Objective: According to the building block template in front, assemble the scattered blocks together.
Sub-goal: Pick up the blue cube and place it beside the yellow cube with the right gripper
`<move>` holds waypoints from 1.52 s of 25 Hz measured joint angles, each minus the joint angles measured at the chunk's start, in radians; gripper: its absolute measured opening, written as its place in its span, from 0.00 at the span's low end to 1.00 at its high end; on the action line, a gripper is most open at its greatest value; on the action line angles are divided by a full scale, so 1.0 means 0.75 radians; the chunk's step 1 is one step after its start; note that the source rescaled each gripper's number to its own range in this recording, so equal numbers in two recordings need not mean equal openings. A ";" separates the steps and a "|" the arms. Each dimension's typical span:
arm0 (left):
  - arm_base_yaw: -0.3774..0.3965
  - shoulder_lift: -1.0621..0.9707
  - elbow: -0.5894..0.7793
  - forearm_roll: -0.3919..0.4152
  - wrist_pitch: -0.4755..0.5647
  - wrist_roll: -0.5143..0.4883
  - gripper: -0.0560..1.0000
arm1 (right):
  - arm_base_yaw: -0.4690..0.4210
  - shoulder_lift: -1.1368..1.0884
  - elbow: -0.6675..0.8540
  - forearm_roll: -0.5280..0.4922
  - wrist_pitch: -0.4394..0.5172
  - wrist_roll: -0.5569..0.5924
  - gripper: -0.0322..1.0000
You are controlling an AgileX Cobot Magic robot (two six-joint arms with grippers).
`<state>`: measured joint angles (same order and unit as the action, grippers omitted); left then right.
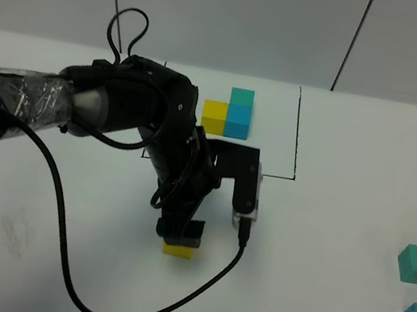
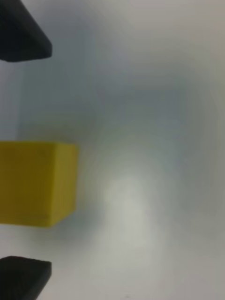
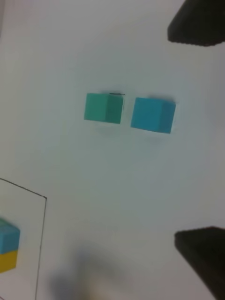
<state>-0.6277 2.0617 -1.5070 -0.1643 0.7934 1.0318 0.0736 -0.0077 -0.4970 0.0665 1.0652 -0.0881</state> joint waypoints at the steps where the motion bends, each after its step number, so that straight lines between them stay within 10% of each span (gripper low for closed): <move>1: 0.000 -0.014 -0.026 0.002 0.018 -0.032 0.98 | 0.000 0.000 0.000 0.000 0.000 0.000 0.63; 11: 0.013 -0.263 -0.210 0.345 0.233 -0.456 1.00 | 0.000 0.000 0.000 0.001 0.000 0.000 0.63; 19: 0.242 -0.554 -0.214 0.429 0.465 -0.923 1.00 | 0.000 0.000 0.000 0.001 0.000 0.000 0.63; 38: 0.543 -1.549 -0.198 0.445 0.535 -1.119 0.97 | 0.000 0.000 0.000 0.001 0.000 0.000 0.63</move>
<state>-0.2204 0.9003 -1.6556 0.1695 1.1946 0.1928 0.0736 -0.0077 -0.4970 0.0672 1.0652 -0.0883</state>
